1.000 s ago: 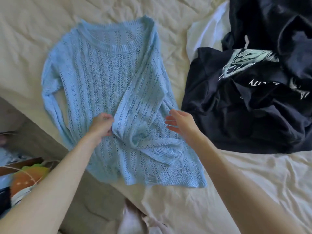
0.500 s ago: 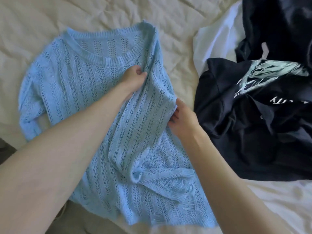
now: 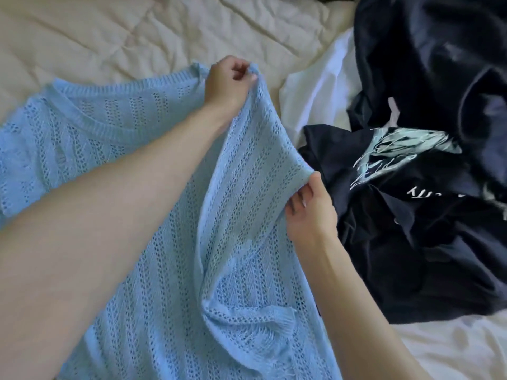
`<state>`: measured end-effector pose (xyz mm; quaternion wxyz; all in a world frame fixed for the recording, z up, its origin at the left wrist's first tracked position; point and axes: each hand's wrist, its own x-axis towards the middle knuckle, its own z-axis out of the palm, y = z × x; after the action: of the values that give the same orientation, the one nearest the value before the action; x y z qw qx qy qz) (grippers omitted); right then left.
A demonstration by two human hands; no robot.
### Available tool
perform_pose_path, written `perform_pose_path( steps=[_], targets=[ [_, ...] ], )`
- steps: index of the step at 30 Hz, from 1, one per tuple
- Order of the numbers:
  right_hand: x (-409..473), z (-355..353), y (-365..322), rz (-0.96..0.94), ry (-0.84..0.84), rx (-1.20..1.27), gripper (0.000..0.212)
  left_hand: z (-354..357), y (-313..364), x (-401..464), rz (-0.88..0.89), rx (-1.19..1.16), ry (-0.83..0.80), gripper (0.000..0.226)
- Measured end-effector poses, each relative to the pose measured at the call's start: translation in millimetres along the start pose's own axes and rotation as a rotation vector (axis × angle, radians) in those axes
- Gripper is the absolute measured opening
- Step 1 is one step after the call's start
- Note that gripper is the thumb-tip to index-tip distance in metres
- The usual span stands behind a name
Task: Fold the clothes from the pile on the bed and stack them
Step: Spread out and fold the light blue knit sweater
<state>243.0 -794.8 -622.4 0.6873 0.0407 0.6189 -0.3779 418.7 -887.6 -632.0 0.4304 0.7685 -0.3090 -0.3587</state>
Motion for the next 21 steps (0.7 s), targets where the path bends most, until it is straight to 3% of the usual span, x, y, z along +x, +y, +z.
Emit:
perform_pose_path(
  steps=[5, 9, 16, 21],
  targets=[
    [6, -11, 12, -0.070, -0.055, -0.317, 0.040, 14, -28, -15, -0.075, 0.117, -0.123, 0.041],
    [0, -21, 20, -0.178, 0.000, -0.611, 0.027, -11, -56, -55, 0.039, 0.316, -0.013, 0.044],
    [-39, -69, 57, -0.066, -0.042, -0.951, 0.004, -65, -111, -176, -0.300, 0.414, -0.011, 0.016],
    [-66, -115, 90, -0.177, -0.294, -1.604, 0.016, -72, -124, -258, -0.485, 0.467, -0.054, 0.017]
  ],
)
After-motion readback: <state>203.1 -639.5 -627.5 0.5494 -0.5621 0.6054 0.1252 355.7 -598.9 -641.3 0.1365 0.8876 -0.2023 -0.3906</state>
